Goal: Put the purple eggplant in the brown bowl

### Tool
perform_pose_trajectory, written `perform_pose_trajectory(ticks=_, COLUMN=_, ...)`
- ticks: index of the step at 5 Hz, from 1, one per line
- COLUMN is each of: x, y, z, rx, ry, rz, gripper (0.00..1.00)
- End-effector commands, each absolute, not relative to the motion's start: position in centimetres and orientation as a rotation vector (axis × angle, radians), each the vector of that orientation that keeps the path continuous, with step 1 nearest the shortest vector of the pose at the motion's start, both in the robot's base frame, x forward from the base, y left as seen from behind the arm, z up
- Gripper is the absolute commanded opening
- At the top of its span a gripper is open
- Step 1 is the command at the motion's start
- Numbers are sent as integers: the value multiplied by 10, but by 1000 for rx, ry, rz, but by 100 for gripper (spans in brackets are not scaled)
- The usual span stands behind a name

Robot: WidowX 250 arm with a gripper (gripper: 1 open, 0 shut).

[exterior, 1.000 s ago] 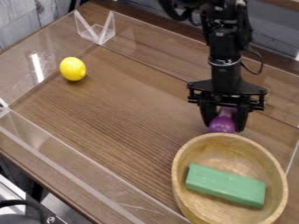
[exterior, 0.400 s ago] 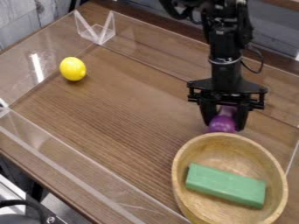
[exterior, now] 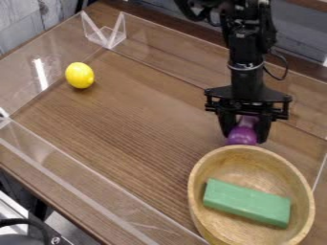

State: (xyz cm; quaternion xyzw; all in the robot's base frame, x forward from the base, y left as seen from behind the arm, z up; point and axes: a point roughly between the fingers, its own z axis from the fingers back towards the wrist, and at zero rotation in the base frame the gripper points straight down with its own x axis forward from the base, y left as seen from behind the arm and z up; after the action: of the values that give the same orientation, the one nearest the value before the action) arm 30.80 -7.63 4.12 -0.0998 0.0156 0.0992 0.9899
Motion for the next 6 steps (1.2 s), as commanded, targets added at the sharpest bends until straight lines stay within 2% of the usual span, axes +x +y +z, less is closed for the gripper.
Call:
perform_pose_trajectory(ticks=1, x=323, y=-74, z=64, rx=-217, ry=-50, rz=211, gripper=0)
perform_pose_trajectory(ticks=5, x=325, y=-71, z=63, rx=-210, ry=-47, rz=225, gripper=0)
perform_pose_trajectory(ticks=6, x=324, y=-70, z=64, rx=-209, ry=-45, rz=228, gripper=100)
